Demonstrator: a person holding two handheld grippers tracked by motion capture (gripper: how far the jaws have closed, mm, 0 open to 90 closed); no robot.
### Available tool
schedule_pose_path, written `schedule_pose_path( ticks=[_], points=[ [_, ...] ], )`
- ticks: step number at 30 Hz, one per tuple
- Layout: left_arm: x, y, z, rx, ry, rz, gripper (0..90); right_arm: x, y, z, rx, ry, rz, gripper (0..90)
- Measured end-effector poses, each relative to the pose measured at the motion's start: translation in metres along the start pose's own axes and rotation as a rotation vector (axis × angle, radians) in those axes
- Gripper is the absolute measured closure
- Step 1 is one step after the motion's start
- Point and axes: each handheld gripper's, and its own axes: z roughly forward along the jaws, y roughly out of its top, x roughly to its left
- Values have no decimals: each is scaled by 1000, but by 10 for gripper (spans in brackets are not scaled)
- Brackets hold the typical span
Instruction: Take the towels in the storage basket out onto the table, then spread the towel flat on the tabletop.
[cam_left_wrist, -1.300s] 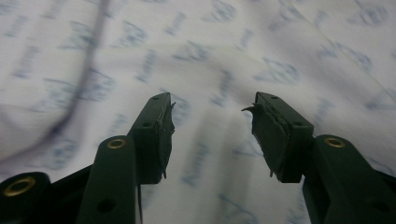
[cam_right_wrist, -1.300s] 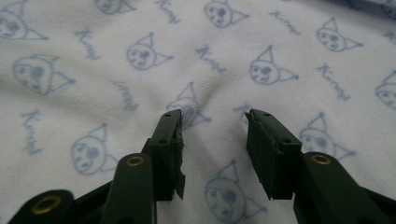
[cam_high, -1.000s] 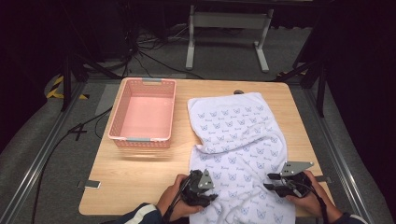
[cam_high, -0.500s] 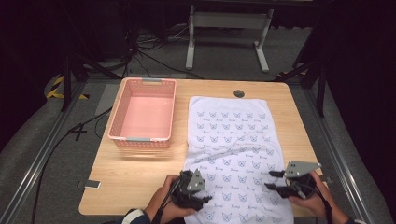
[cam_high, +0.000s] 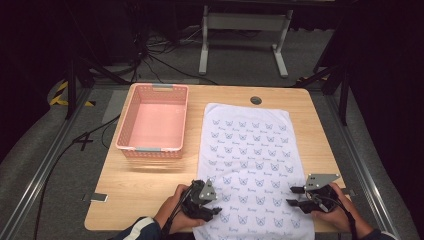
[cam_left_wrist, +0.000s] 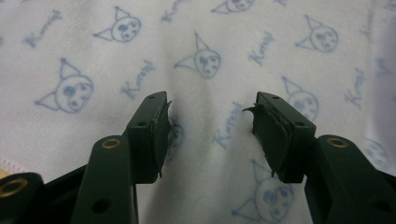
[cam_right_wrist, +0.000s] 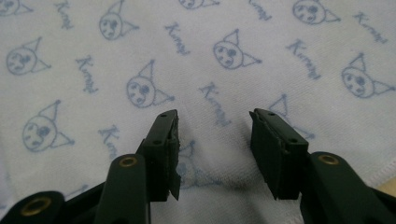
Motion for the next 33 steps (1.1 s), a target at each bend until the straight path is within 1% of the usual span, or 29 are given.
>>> schedule_pose_path(
  ticks=[1, 2, 4, 5, 6, 7, 8, 9, 10, 11, 12, 14, 15, 16, 17, 18, 19, 20, 21, 22, 23, 24, 25, 26, 27, 28, 30, 31, 33],
  points=[
    [-4, -2, -2, 0, -39, -5, 463, 3, -2, -2, 8, 2, -2, 513],
    [-8, -4, -4, 5, -66, -12, 459, 6, -3, -4, 15, 5, 5, 509],
    [-10, -4, -6, 11, -95, -22, 449, 10, -5, -7, 29, 20, -12, 502],
    [-9, -3, -6, 4, -127, -38, 430, 11, -5, -7, 34, 25, -15, 502],
    [-7, -1, -7, -6, -121, -42, 425, 11, -4, -8, 43, 33, -17, 509],
    [-3, 3, -8, -19, -92, -36, 419, 10, -3, -8, 51, 32, -25, 510],
    [3, 8, -8, -42, -69, -43, 394, 7, 0, -10, 40, 14, -28, 498],
    [10, 16, -7, -75, -31, -64, 371, 3, 3, -11, 20, -27, -17, 485],
    [22, 25, -4, -82, 26, -68, 344, -5, 9, -13, -10, -87, -2, 483],
    [32, 32, -1, -102, 44, -83, 317, -15, 15, -15, -46, -136, 14, 483],
    [32, 32, -1, -102, 44, -83, 315, -15, 15, -15, -46, -136, 14, 483],
    [53, 46, 4, -127, 98, -95, 314, -36, 29, -13, -98, -212, 32, 480],
    [62, 52, 7, -133, 109, -107, 307, -55, 41, -6, -101, -255, 27, 482],
    [71, 57, 11, -140, 129, -113, 307, -55, 41, -6, -101, -255, 27, 482],
    [86, 64, 19, -140, 175, -117, 307, -76, 50, 3, -126, -251, 69, 491],
    [86, 64, 19, -140, 175, -117, 309, -76, 50, 3, -126, -251, 69, 491],
    [93, 66, 24, -136, 176, -131, 309, -85, 54, 8, -123, -252, 75, 496],
    [99, 67, 30, -115, 212, -128, 311, -92, 57, 15, -119, -263, 72, 499],
    [103, 66, 34, -103, 221, -138, 330, -99, 60, 23, -101, -269, 68, 507],
    [111, 64, 40, -84, 205, -167, 330, -105, 61, 32, -96, -250, 89, 517],
    [111, 64, 40, -84, 205, -167, 332, -108, 62, 38, -84, -241, 97, 517],
    [113, 62, 43, -69, 217, -166, 332, -108, 62, 38, -84, -241, 97, 517],
    [115, 61, 46, -62, 211, -184, 349, -110, 61, 47, -61, -210, 99, 520],
    [115, 60, 46, -54, 200, -188, 349, -110, 61, 47, -61, -210, 99, 520],
    [116, 58, 47, -47, 184, -184, 351, -109, 60, 49, -43, -204, 95, 528],
    [115, 56, 47, -59, 182, -192, 369, -110, 58, 48, -52, -174, 107, 532],
    [112, 55, 45, -46, 146, -191, 371, -111, 52, 44, -55, -128, 136, 532],
    [109, 55, 45, -52, 131, -181, 370, -110, 49, 42, -53, -123, 138, 532],
    [101, 55, 43, -44, 65, -173, 368, -105, 44, 37, -47, -110, 130, 532]
  ],
)
